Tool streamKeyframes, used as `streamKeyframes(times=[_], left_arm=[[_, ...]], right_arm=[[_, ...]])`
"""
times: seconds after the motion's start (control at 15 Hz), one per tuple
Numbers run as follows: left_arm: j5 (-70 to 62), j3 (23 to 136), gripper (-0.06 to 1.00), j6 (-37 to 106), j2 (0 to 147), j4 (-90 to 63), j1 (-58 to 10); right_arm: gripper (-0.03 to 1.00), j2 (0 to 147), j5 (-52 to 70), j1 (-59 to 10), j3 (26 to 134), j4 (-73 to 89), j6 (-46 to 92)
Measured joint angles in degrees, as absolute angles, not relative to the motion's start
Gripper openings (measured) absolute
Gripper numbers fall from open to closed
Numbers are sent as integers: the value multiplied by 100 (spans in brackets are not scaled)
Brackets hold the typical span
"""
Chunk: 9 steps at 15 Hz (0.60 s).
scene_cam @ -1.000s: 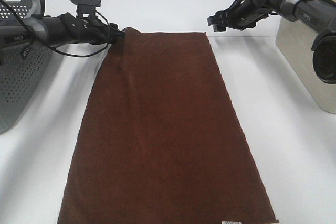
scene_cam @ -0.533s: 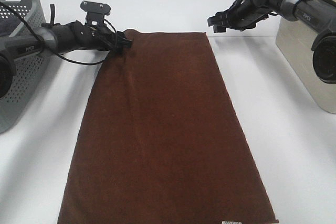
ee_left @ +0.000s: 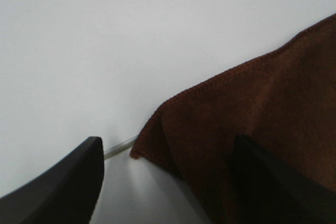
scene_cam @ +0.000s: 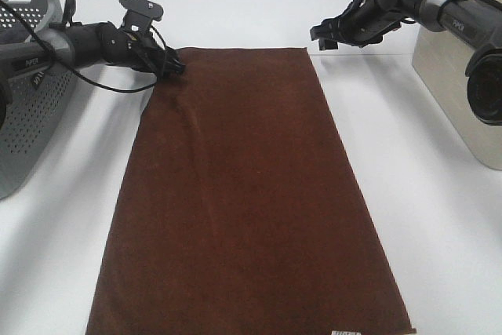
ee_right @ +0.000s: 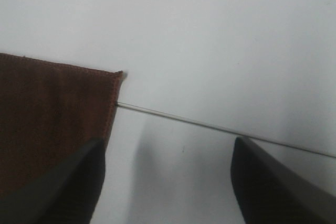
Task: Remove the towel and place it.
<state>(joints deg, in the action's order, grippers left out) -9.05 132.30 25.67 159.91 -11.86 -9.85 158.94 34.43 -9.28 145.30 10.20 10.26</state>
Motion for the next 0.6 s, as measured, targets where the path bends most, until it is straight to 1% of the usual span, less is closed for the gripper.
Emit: streamKeyframes(times=[0.47,0.6], left_arm=[[-1031,13287,64,2573,15550,-928,-980],[-1432,13379,63,2578,15527,-1226,-1008]], right_arm=[[67,15894,3438,-922,14530,1020,1140],[66,15894,3421,-922,14530,1020,1140]])
